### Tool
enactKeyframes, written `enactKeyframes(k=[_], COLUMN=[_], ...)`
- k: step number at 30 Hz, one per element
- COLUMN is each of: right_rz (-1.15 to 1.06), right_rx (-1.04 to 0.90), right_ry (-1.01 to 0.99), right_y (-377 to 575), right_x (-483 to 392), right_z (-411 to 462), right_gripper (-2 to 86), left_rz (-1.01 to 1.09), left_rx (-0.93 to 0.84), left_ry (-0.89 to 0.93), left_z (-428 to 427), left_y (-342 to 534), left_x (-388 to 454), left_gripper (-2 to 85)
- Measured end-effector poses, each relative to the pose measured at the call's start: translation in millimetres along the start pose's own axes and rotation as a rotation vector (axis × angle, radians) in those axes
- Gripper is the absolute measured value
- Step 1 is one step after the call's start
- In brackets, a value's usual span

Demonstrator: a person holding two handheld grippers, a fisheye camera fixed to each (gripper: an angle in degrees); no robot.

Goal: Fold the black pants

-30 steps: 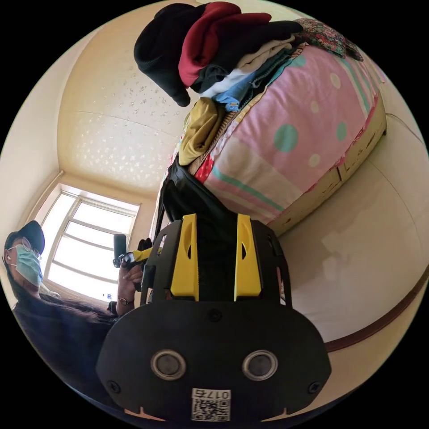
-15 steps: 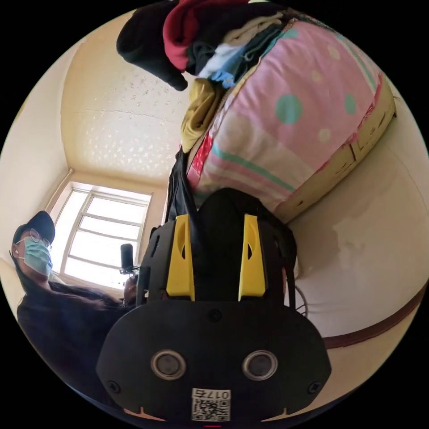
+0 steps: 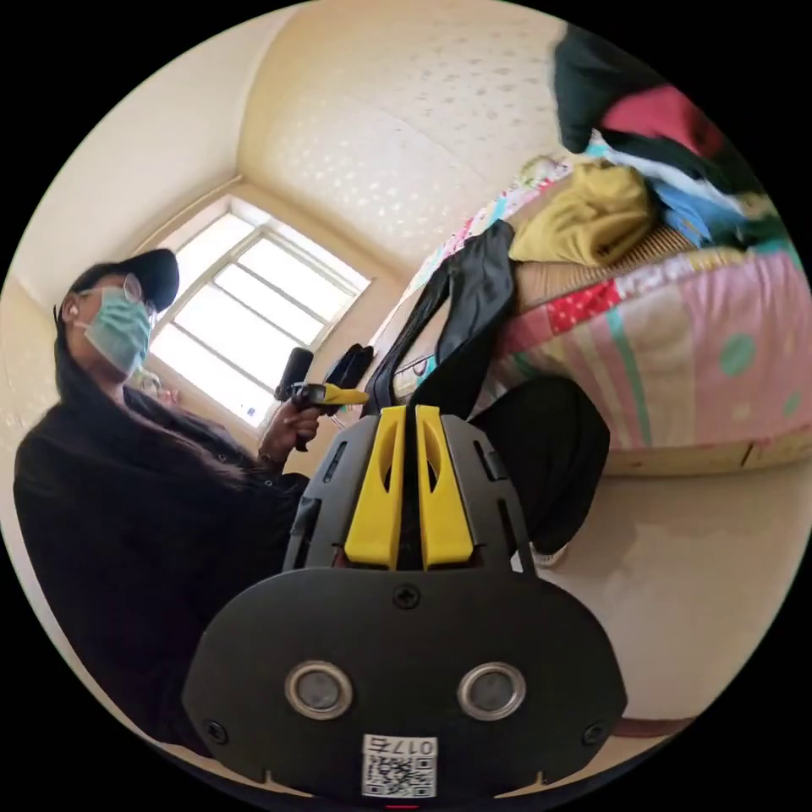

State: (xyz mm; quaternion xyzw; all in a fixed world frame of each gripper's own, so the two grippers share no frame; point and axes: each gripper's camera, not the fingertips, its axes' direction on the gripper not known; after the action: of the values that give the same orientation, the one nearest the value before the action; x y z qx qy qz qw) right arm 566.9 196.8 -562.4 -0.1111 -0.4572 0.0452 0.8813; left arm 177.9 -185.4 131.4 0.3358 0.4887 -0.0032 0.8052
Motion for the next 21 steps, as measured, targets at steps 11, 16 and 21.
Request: enactKeyframes(k=[11, 16, 21], right_rz=[-0.416, -0.349, -0.164], right_rx=[-0.585, -0.555, -0.620], right_ry=[-0.335, -0.212, 0.300], right_y=[-52, -155, -307], right_x=[-100, -54, 40], right_z=[194, 200, 307], right_gripper=[4.3, 10.2, 19.6], left_rz=[0.079, -0.002, 0.024], left_rx=[-0.112, -0.013, 0.028], left_ry=[-0.097, -0.024, 0.003], left_z=[-5, -50, -93], left_y=[-14, 9, 13], left_x=[17, -12, -12], left_gripper=[3.5, 2.1, 1.5])
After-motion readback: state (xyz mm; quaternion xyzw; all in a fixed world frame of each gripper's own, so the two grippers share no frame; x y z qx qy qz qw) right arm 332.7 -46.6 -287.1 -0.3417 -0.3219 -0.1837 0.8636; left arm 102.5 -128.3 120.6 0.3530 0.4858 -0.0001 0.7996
